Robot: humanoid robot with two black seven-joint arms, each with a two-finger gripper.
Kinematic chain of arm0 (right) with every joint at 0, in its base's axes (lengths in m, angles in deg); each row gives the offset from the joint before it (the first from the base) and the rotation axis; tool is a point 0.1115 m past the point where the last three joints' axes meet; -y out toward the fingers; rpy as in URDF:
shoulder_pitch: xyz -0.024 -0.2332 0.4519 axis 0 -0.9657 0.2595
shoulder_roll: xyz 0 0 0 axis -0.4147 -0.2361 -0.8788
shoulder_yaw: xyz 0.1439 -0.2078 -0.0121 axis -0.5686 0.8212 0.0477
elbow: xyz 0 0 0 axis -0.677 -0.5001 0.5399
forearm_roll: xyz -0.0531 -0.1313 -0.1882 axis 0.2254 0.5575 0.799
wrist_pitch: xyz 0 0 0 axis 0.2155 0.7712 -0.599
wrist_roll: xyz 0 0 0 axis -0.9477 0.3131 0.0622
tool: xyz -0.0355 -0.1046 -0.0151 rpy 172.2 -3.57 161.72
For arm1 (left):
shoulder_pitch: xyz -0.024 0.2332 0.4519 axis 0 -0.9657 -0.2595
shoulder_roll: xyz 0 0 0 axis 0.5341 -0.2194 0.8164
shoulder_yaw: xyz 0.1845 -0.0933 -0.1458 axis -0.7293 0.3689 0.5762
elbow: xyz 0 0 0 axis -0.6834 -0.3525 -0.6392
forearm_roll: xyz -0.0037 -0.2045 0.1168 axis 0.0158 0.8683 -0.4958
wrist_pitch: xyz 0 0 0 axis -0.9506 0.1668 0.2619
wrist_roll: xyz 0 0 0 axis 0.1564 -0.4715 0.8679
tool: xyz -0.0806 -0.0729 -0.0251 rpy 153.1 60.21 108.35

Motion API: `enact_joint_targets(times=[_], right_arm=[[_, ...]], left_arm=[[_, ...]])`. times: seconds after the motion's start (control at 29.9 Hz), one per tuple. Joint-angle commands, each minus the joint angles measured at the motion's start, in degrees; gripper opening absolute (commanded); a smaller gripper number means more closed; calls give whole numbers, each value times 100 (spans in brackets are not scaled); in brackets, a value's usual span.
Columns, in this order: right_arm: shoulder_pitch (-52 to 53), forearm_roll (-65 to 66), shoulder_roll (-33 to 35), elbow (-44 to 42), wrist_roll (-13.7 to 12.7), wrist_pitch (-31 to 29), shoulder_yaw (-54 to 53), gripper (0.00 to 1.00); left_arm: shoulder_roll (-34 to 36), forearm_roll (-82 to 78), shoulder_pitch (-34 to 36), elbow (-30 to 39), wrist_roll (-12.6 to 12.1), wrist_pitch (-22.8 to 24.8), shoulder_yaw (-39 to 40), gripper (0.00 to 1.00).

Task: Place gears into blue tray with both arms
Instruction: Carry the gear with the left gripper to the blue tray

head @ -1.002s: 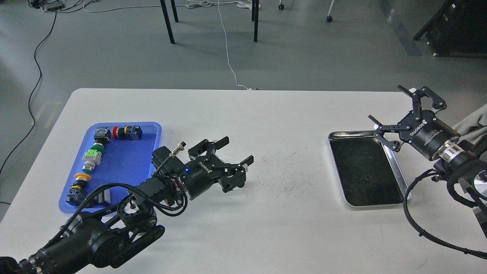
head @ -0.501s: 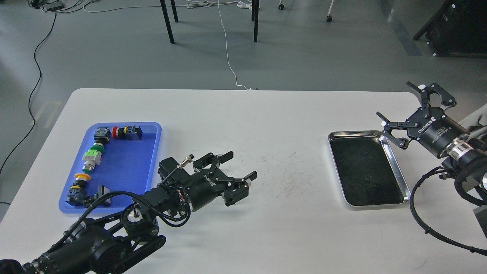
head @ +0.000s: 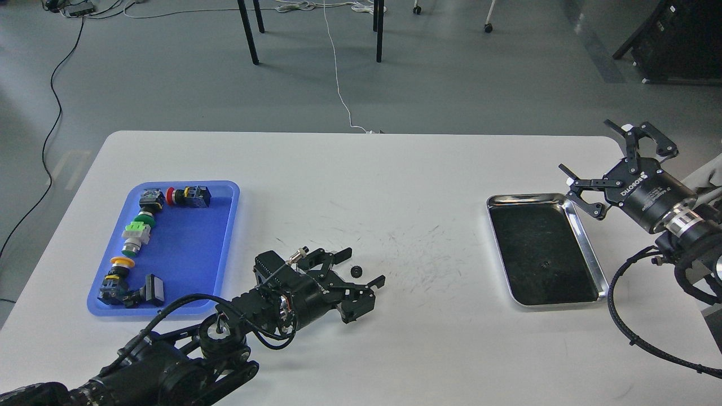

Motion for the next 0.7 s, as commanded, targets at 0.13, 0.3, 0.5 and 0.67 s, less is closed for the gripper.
enact_joint_targets(times=[0.13,0.3,0.5,0.67], right_arm=[[0,0,0,17,0,0,-50,97],[0,0,9,96,0,0,-50,97],[0,0,9,114,0,0,-50,97],[0,0,18,122,0,0,-50,97]], left_arm=[[-13,0,39,-132,0,17,-14,76],[5,0,39,-141,0,26,-14,69],[13,0,4,-150,0,61,-22,52],[40,0,-5,-150,0,61,-14,40]])
